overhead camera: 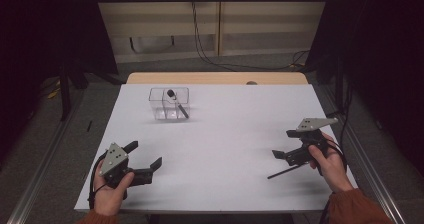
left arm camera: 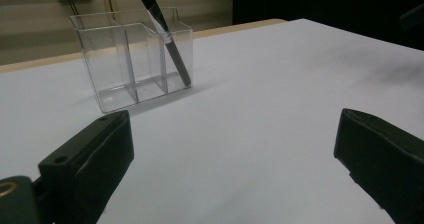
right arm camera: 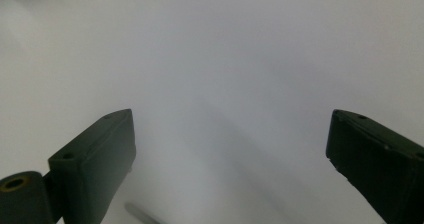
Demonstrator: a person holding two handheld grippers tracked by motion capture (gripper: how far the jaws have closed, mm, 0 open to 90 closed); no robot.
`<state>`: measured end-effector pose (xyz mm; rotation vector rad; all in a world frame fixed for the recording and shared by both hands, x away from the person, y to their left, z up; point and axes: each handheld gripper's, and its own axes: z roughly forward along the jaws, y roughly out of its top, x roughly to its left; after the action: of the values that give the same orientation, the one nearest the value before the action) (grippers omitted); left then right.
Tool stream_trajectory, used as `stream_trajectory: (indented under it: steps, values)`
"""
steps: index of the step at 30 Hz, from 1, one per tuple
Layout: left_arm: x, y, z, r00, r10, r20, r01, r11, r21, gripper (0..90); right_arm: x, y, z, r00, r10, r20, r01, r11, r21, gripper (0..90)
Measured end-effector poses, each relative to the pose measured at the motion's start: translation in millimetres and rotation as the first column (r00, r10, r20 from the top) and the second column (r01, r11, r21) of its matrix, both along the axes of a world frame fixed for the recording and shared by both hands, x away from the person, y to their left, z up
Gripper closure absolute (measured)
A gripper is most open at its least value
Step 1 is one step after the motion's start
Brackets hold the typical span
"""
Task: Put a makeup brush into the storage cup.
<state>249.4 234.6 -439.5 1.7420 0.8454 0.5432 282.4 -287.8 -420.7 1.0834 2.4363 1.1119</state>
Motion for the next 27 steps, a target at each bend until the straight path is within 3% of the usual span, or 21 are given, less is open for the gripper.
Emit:
stream_trajectory:
  steps: [6,10,19,23,25,27]
  values:
    - [-0.2,-0.5,0.3,1.0,-0.003,0.002,0.003,1.0,-0.001,2.7,8.6,-1.2,-1.8,0.9932,0.053,-0.104,-0.059,0.9963,-0.062,5.5]
    - [-0.8,-0.4,1.2,1.0,-0.004,0.006,0.004,1.0,0.001,2.7,10.1,1.6,-0.4,0.9863,0.09,-0.139,-0.106,0.9885,-0.109,5.0]
    - [-0.6,-0.6,0.7,0.9999,-0.01,0.004,0.01,0.9999,0.004,2.7,8.9,7.1,-3.9,0.9629,0.175,-0.205,-0.215,0.9572,-0.193,6.1]
    - [-0.6,-0.7,0.8,1.0,-0.008,0.004,0.008,1.0,0.005,2.7,8.7,3.6,-1.8,0.9492,0.227,-0.218,-0.27,0.9426,-0.196,5.9]
    - [-0.4,-0.8,0.6,0.9999,-0.01,0.004,0.01,0.9999,0.003,2.7,8.8,2.6,-1.0,0.9472,0.215,-0.238,-0.267,0.9402,-0.212,7.4]
    - [-0.5,-0.9,0.5,1.0,-0.008,0.004,0.008,1.0,0.005,2.7,9.8,0.3,-1.7,0.941,0.226,-0.252,-0.284,0.9311,-0.229,9.4]
